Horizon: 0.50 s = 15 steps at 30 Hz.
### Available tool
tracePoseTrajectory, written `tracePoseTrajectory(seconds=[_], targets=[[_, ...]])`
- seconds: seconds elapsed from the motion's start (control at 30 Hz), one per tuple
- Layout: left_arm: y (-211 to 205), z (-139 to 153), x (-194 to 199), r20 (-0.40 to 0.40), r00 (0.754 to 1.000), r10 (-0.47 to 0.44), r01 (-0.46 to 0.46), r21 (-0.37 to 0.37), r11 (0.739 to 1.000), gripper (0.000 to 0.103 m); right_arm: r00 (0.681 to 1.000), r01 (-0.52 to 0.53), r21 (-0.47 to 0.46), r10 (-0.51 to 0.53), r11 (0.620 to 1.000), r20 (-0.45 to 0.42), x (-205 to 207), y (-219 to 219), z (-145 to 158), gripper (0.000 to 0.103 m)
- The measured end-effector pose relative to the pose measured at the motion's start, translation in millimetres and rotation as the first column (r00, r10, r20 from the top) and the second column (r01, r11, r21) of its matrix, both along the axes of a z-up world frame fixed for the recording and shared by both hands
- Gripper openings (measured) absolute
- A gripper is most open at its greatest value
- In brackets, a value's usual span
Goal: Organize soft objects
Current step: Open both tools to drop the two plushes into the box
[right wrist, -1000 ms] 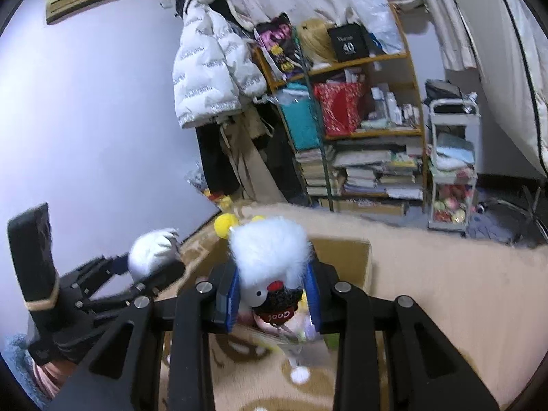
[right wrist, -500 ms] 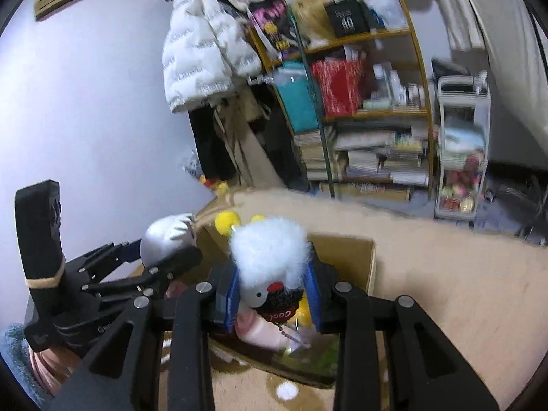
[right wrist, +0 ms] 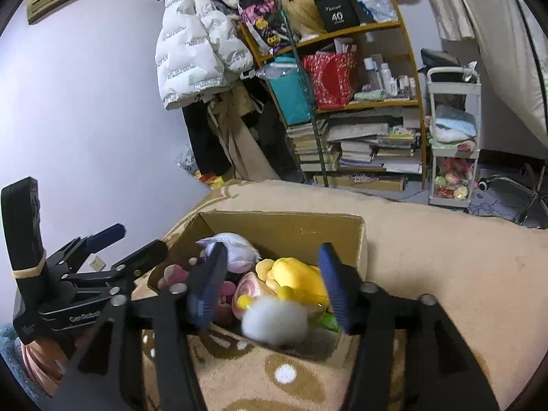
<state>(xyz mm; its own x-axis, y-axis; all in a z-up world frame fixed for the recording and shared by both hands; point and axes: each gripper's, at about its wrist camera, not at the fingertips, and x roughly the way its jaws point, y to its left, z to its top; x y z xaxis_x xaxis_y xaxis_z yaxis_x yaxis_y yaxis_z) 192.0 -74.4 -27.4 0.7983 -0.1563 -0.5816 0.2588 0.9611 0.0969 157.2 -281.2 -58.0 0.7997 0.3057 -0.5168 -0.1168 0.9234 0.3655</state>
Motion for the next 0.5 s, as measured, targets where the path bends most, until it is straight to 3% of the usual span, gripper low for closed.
tracePoseTrajectory(seconds=[0.1, 0.17, 0.27, 0.5], targets=[[4, 8, -18, 0.042, 0.999, 0.002, -0.003, 0.045, 0.999, 0.099, 1.000, 0.018, -0.008, -0.018, 1.000, 0.015, -13, -2, 10, 0.072], [9, 13, -35, 0.056, 0.998, 0.004, -0.007, 0.059, 0.998, 0.100, 0.998, 0.042, -0.025, -0.041, 0.999, 0.037, -26, -3, 19, 0.089], [13, 18, -52, 0.034, 0.999, 0.017, -0.019, 0.045, 0.999, 0.102, 0.995, 0.065, -0.050, -0.061, 0.997, 0.074, -46, -3, 34, 0.103], [28, 41, -102, 0.051, 0.999, 0.017, -0.017, 0.004, 1.000, 0.102, 0.989, 0.089, -0.062, -0.081, 0.994, 0.125, -89, 6, 63, 0.103]])
